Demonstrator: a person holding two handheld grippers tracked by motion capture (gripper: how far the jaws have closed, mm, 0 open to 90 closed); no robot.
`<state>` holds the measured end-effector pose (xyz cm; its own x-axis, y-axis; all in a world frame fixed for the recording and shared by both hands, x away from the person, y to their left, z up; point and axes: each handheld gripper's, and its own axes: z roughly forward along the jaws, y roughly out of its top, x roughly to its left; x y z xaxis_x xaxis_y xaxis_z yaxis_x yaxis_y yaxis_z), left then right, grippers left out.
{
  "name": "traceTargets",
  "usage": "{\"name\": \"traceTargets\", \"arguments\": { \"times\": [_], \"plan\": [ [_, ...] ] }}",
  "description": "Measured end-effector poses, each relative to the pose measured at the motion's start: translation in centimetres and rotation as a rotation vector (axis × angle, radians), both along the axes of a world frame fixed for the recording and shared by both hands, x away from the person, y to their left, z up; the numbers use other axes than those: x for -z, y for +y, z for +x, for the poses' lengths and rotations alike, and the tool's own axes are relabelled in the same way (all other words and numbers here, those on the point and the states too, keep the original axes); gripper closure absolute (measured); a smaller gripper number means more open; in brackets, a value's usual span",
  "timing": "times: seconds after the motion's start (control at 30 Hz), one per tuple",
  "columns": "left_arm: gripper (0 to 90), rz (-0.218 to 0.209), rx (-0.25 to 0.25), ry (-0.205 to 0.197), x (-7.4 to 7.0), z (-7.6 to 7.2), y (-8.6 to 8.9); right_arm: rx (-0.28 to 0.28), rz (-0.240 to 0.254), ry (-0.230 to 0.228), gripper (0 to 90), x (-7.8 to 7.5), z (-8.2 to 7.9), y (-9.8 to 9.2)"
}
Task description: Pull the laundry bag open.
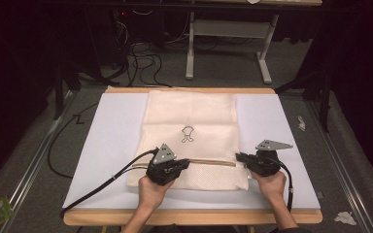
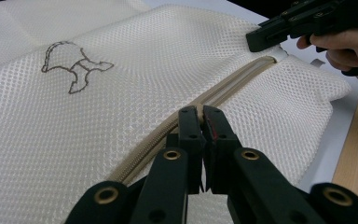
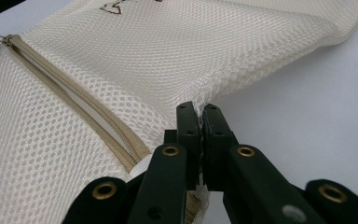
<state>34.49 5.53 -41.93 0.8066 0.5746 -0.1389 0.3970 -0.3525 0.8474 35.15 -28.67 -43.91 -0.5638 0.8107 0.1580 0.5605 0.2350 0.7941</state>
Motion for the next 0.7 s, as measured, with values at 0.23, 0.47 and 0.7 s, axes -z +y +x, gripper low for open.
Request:
{"name": "traceTargets", "arguments": {
  "times": [0.23, 0.47, 0.7],
  "plan": [
    [87.1, -0.001, -0.002, 0.000, -0.02, -0.05, 0.12, -0.001, 0.004, -0.002, 88.9, -0.08, 0.03, 0.04],
    [87.1, -0.003, -0.017, -0.005, -0.26, -0.03, 0.75, -0.003, 0.000, -0.004, 88.9, -0.12, 0.03, 0.00],
    [87.1, -0.006, -0.017, -0.005, -0.25, -0.08, 0.86, -0.003, 0.003, -0.005, 88.9, -0.14, 0.04, 0.01]
  ]
}}
